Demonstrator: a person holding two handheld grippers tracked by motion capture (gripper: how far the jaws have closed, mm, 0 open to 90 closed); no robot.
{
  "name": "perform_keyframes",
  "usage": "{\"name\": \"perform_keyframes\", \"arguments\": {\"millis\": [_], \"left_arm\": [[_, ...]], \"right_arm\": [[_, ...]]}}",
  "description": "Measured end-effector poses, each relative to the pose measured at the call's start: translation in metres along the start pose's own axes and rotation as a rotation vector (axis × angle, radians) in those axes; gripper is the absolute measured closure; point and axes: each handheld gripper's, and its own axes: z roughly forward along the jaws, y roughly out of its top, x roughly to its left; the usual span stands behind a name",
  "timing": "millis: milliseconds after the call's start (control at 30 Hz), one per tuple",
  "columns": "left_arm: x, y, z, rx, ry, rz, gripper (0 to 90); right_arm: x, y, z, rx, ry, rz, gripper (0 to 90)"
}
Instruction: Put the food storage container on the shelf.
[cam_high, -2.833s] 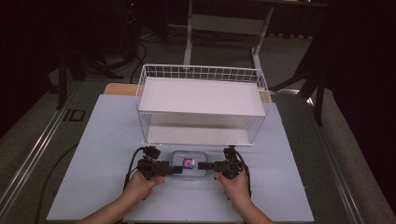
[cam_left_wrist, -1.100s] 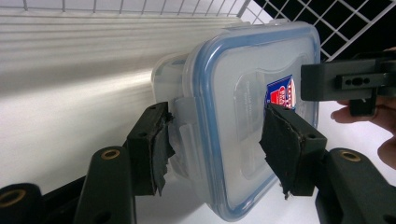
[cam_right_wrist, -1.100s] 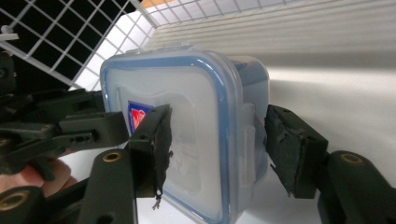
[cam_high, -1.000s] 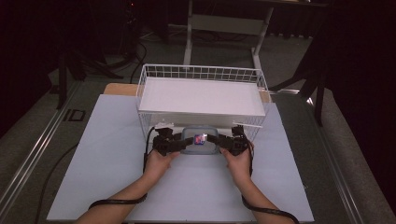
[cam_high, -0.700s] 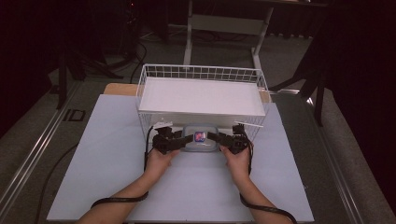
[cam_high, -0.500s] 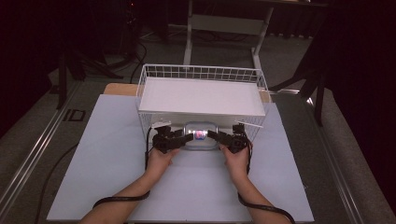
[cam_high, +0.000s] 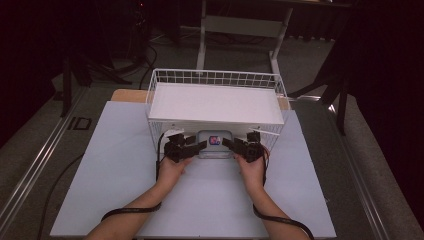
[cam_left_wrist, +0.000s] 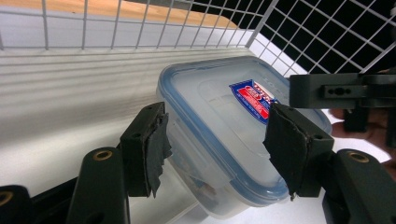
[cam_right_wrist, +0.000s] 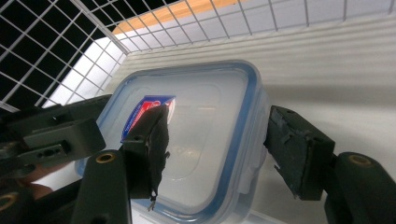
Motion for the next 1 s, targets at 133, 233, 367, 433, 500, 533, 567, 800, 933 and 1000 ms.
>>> {"name": "perform_keyframes", "arguments": {"millis": [133,233,367,433,500,533,567,800,933,1000], "left_arm": [[-0.004,-0.003,-0.007,0.006,0.009,0.035,40.2],[-0.005,-0.005,-0.015,0.019,0.008,0.031,40.2],[-0.01,-0.004,-0.029,0.015,-0.009,0.054,40.2],[-0.011,-0.005,-0.037,0.014,-0.028,0.065,40.3],[-0.013,-0.007,-0.044,0.021,-0.031,0.079,40.3],[-0.014,-0.007,-0.047,0.022,-0.031,0.083,40.2],[-0.016,-0.008,-0.051,0.023,-0.032,0.086,40.2],[-0.023,-0.009,-0.073,0.021,-0.039,0.117,37.7],[-0.022,-0.01,-0.085,0.019,-0.087,0.119,28.7],[-0.023,-0.013,-0.09,0.005,-0.084,0.135,25.6]], "right_arm": [[0.004,-0.001,-0.008,-0.028,-0.032,-0.097,37.8],[0.007,-0.002,-0.017,-0.04,-0.064,-0.131,37.4],[0.011,-0.004,-0.029,-0.039,-0.065,-0.156,36.9],[0.015,-0.007,-0.035,-0.039,-0.061,-0.176,36.9],[0.019,-0.009,-0.041,-0.036,-0.048,-0.185,37.0],[0.022,-0.011,-0.043,-0.032,-0.04,-0.197,37.0],[0.024,-0.013,-0.044,-0.026,-0.037,-0.205,37.0],[0.04,-0.022,-0.047,0.024,0.006,-0.282,44.1],[0.047,-0.028,-0.047,0.046,0.022,-0.289,59.5],[0.049,-0.03,-0.046,0.069,0.026,-0.301,73.6]]}}
